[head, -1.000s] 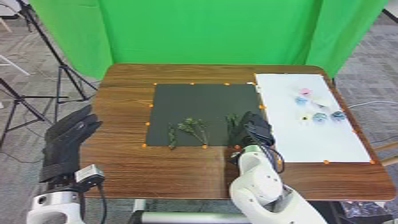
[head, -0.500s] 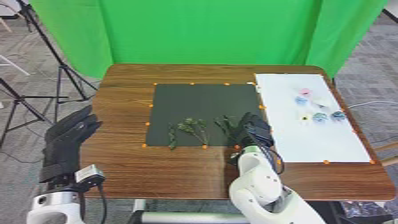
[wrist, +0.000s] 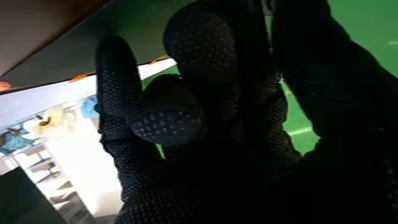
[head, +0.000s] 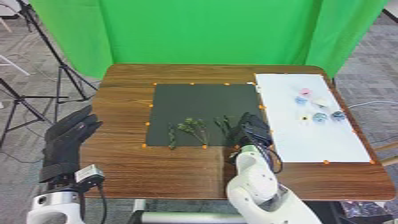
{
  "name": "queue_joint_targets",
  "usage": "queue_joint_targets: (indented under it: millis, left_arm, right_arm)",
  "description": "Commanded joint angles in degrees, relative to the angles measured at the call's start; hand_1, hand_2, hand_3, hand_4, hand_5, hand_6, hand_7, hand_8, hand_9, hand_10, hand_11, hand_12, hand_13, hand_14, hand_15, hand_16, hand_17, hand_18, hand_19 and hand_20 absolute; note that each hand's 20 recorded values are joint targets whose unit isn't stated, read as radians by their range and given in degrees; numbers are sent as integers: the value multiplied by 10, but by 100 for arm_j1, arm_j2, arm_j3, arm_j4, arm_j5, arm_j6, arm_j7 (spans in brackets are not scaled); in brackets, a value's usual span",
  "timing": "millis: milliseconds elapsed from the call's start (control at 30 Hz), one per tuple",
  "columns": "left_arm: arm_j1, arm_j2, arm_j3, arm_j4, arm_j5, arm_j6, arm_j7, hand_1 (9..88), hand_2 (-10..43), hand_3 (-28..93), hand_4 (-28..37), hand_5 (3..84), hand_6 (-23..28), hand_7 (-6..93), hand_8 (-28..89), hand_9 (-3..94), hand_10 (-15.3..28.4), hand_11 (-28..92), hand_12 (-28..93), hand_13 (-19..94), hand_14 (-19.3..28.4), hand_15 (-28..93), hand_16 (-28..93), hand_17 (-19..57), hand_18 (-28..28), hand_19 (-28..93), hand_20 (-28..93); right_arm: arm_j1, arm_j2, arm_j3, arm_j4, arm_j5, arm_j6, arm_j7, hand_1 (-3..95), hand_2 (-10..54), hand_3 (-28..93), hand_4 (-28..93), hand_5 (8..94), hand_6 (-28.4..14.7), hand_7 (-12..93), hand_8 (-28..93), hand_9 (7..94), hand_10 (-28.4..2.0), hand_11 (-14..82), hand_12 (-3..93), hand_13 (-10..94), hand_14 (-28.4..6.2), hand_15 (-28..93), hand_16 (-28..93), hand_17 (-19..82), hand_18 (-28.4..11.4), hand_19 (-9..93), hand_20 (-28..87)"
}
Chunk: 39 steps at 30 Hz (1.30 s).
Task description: Arrange flowers
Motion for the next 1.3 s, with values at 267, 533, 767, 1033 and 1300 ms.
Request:
queue_joint_targets:
  millis: [267, 533, 767, 1033, 1300]
  left_arm:
    - [237, -64, -150, -92, 13, 7, -11, 301, 15, 840, -119, 434, 125, 168, -109, 345, 205, 426, 69, 247, 273, 670, -184, -83, 224, 570, 144]
    - [242, -53, -136, -124, 17, 74, -31, 300, 16, 839, -119, 433, 125, 168, -109, 345, 205, 426, 69, 247, 273, 670, -184, -83, 225, 571, 145]
    - [251, -102, -107, -138, 37, 97, -6, 299, 16, 834, -127, 433, 125, 168, -108, 345, 205, 426, 69, 248, 273, 670, -184, -83, 224, 570, 145]
    - [236, -104, -109, -118, 40, 95, 90, 294, 18, 818, -141, 430, 124, 168, -108, 343, 205, 425, 69, 248, 274, 670, -184, -83, 225, 570, 145]
    - [218, -42, -71, -115, -3, 116, 134, 293, 18, 818, -144, 429, 124, 167, -108, 344, 205, 425, 70, 247, 274, 670, -184, -83, 225, 571, 145]
  right_arm:
    - [-133, 81, 75, -367, -54, 119, 219, 266, -36, 747, -211, 691, -112, 335, -85, 631, -243, 586, 279, 626, -215, 845, 286, 259, -284, 877, -29]
    - [457, 632, 149, -662, 228, 753, 103, 249, -27, 764, -213, 584, -160, 274, -89, 521, -284, 504, 232, 516, -259, 852, 212, 253, -284, 915, -116]
    - [1024, 1391, 353, -480, 571, 620, -107, 264, -9, 778, -210, 574, -146, 270, -89, 523, -284, 426, 203, 522, -232, 838, 191, 249, -284, 926, -150]
    - [1088, 1871, 903, -257, 1237, -55, -197, 284, -18, 812, -215, 529, -140, 252, -90, 483, -270, 337, 181, 558, -178, 863, 170, 225, -284, 927, -117]
    - [844, 1758, 1506, -161, 1573, -1238, -289, 302, -32, 823, -223, 513, -140, 237, -91, 464, -273, 276, 176, 562, -172, 870, 161, 218, -284, 904, -46]
